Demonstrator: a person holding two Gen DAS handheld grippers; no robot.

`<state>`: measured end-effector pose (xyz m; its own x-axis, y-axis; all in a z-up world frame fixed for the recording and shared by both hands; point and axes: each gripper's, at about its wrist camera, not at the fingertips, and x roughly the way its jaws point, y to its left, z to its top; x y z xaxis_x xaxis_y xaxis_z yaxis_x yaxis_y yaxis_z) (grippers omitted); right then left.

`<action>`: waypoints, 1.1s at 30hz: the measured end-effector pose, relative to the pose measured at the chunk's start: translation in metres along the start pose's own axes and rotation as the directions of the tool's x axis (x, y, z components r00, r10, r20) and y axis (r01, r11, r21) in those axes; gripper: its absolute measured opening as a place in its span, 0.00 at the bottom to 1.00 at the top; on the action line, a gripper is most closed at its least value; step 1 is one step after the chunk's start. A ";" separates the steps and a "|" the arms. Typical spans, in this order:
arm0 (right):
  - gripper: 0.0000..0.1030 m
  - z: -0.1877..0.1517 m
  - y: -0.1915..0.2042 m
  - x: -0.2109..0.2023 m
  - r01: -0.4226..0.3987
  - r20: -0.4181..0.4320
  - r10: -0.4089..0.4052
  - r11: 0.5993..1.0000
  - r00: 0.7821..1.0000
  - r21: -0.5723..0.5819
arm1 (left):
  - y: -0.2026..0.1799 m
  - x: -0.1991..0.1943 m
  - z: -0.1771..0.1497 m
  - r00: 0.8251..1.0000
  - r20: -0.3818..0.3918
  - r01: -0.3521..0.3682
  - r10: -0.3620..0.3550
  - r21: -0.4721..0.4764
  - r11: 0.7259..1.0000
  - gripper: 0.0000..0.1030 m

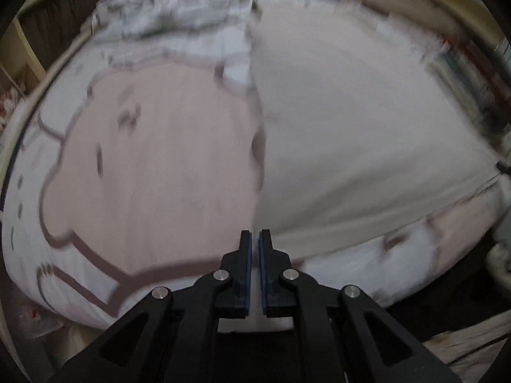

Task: Fold clothes

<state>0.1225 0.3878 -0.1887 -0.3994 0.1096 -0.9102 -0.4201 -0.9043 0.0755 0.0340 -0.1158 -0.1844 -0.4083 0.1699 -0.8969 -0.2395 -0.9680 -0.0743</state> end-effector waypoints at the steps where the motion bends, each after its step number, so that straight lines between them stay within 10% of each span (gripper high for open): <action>1: 0.03 -0.004 0.002 0.008 0.026 -0.014 -0.027 0.999 1.000 -0.025 | 0.003 0.007 -0.005 1.000 -0.020 -0.005 0.005 -0.003 1.000 0.05; 3: 0.03 -0.010 0.006 0.014 0.037 -0.017 -0.038 0.998 0.999 -0.052 | 0.006 0.008 -0.009 1.000 -0.024 -0.001 0.001 -0.013 1.000 0.18; 5: 0.03 -0.010 0.003 0.010 0.001 -0.003 -0.001 0.999 1.000 -0.044 | 0.008 -0.001 -0.007 1.000 -0.001 0.013 -0.013 -0.027 1.000 0.60; 10: 0.06 -0.005 -0.025 -0.002 -0.159 0.014 0.158 0.981 0.987 0.108 | 0.011 -0.014 0.002 0.997 0.049 0.055 -0.051 -0.066 0.996 0.61; 12: 0.52 -0.005 -0.037 -0.011 -0.190 0.048 0.185 0.970 0.982 0.152 | 0.012 -0.012 0.008 0.997 0.057 0.063 -0.059 -0.072 0.995 0.61; 14: 0.69 -0.006 -0.041 -0.023 -0.206 0.104 0.191 0.963 0.976 0.171 | 0.009 -0.002 0.015 0.998 0.055 0.042 -0.039 -0.050 0.998 0.61; 21: 0.68 0.003 -0.044 -0.011 -0.209 0.090 0.198 0.968 0.976 0.137 | -0.004 0.043 0.022 1.000 0.005 -0.003 0.003 -0.001 1.000 0.72; 25: 0.46 0.003 -0.027 0.015 -0.234 -0.008 0.235 0.968 0.972 0.086 | -0.024 0.046 0.017 1.000 0.002 -0.009 0.009 0.035 0.999 0.77; 27: 0.36 0.002 -0.013 0.025 -0.226 -0.036 0.228 0.972 0.973 0.058 | -0.030 0.046 0.016 1.000 -0.010 0.012 -0.012 0.028 1.000 0.75; 30: 0.11 0.002 0.001 0.023 -0.201 -0.024 0.201 0.980 0.979 0.007 | -0.025 0.043 0.019 0.993 -0.042 0.108 -0.111 -0.069 0.992 0.03; 33: 0.06 0.008 0.002 0.014 -0.193 -0.005 0.194 0.981 0.981 0.021 | -0.004 0.035 0.025 0.973 -0.043 0.216 -0.229 -0.201 0.955 0.03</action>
